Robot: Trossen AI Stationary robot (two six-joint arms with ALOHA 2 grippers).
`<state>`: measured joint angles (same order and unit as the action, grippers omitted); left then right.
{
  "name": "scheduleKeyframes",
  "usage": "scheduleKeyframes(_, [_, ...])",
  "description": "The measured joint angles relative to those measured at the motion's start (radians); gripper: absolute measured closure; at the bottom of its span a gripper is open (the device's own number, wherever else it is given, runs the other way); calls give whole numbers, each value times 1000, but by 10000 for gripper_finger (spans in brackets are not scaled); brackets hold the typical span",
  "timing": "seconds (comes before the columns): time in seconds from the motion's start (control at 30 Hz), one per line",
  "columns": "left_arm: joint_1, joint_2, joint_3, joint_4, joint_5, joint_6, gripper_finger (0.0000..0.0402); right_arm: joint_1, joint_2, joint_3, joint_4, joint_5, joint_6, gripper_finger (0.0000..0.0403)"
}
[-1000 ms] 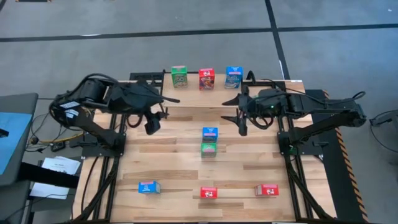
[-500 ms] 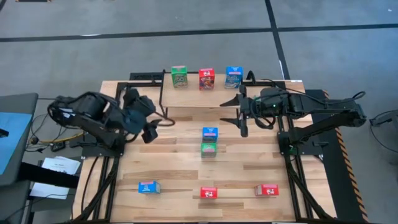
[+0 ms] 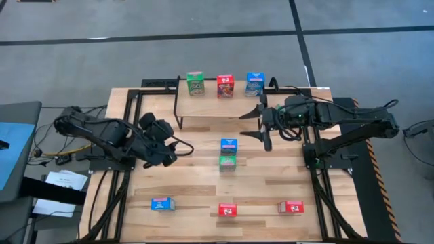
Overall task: Stack cereal on shelf
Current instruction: Put the top blue cereal box on the shelf aligned with the other blue cereal box
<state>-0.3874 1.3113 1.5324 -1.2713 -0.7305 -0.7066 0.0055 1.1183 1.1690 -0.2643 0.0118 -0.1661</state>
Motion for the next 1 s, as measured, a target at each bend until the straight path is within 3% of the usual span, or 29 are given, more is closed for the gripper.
scheduleKeyframes(0.33, [1, -193, -296, 279, 7, -38, 150, -1, 0, 0, 46, -16, 34, 135])
scheduleKeyframes(0.5, [1, -263, -394, 424, 8, 21, 150, -8, 0, 1, 98, -16, 33, 135])
scheduleKeyframes(1.0, [1, -235, -426, 543, 19, 143, 150, -15, 81, 0, 22, -40, 29, 135])
